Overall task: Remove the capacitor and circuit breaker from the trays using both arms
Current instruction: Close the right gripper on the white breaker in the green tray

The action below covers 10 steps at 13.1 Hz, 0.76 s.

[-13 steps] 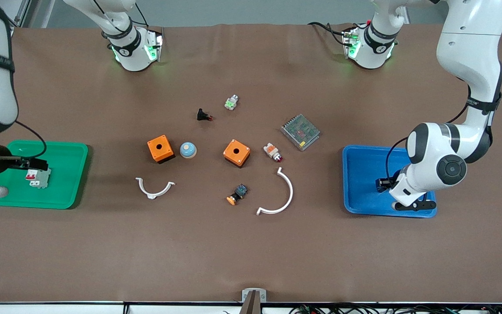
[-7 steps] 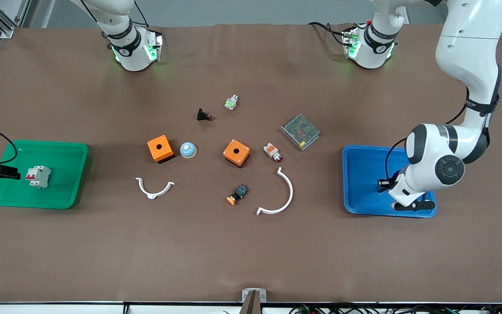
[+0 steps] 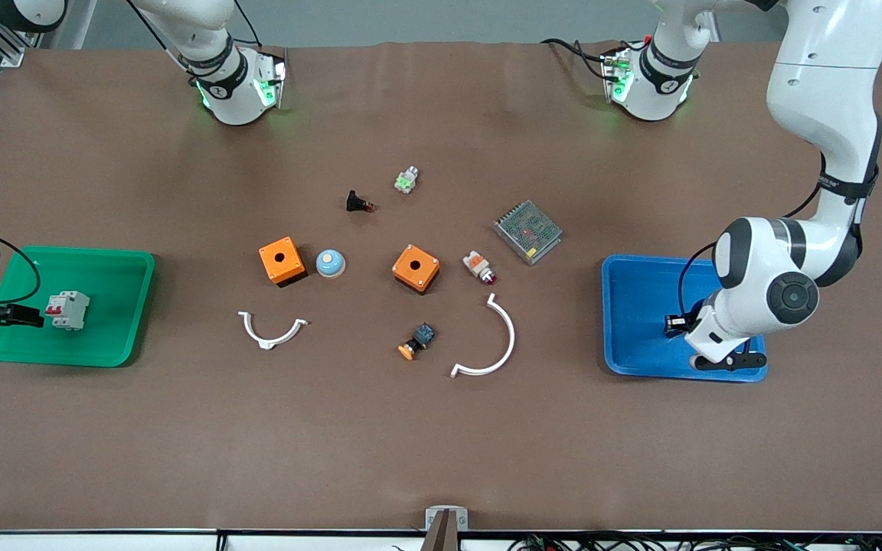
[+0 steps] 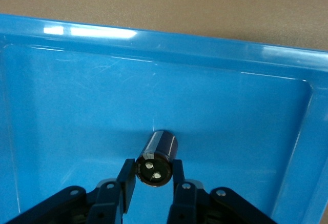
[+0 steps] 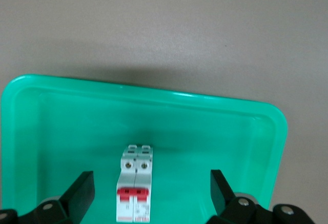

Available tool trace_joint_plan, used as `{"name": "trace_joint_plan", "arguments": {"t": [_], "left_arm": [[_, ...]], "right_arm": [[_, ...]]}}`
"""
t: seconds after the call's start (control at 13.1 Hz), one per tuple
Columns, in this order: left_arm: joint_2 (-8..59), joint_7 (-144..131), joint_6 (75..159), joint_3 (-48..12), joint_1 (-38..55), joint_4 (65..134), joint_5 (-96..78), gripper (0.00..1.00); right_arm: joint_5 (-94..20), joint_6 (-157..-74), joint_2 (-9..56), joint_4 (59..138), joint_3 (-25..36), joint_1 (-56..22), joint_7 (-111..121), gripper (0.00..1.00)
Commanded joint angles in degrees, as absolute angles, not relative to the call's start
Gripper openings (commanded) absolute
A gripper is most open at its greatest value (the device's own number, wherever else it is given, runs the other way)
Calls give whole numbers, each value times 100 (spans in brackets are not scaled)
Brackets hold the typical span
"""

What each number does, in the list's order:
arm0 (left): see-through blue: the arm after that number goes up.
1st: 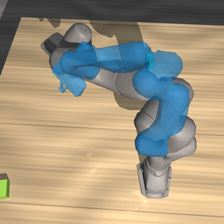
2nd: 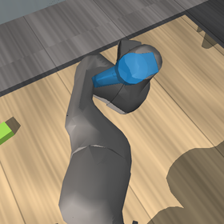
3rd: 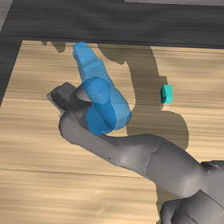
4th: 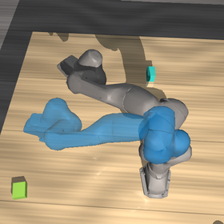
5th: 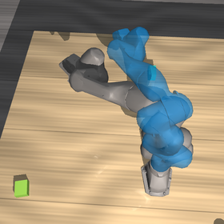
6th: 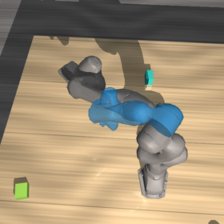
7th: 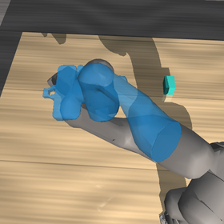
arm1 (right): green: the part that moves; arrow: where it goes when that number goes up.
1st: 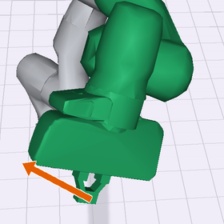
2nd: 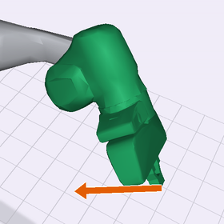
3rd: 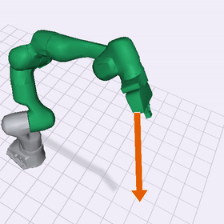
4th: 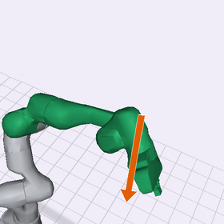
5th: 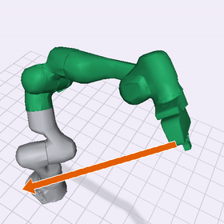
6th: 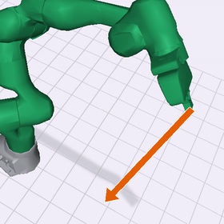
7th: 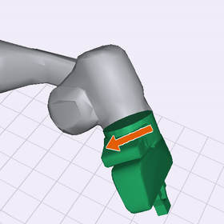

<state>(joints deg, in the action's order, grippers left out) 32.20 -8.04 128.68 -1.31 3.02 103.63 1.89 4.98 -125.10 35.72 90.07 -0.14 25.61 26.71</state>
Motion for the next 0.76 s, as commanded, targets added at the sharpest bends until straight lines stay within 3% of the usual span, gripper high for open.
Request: {"name": "trace_joint_plan", "arguments": {"t": [0.0,0.38,0.69], "left_arm": [[3208,-914,12964,-167,272,10389,202,26],[2770,-984,12421,-176,299,10363,202,26],[2383,-1369,11866,-368,395,10362,202,26]], "right_arm": [[343,-12920,3481,9482,-123,2707,2716,100],[97,-12911,3419,9826,-123,2768,2707,99],[97,-12850,3384,9852,-106,2786,2690,88]]}}
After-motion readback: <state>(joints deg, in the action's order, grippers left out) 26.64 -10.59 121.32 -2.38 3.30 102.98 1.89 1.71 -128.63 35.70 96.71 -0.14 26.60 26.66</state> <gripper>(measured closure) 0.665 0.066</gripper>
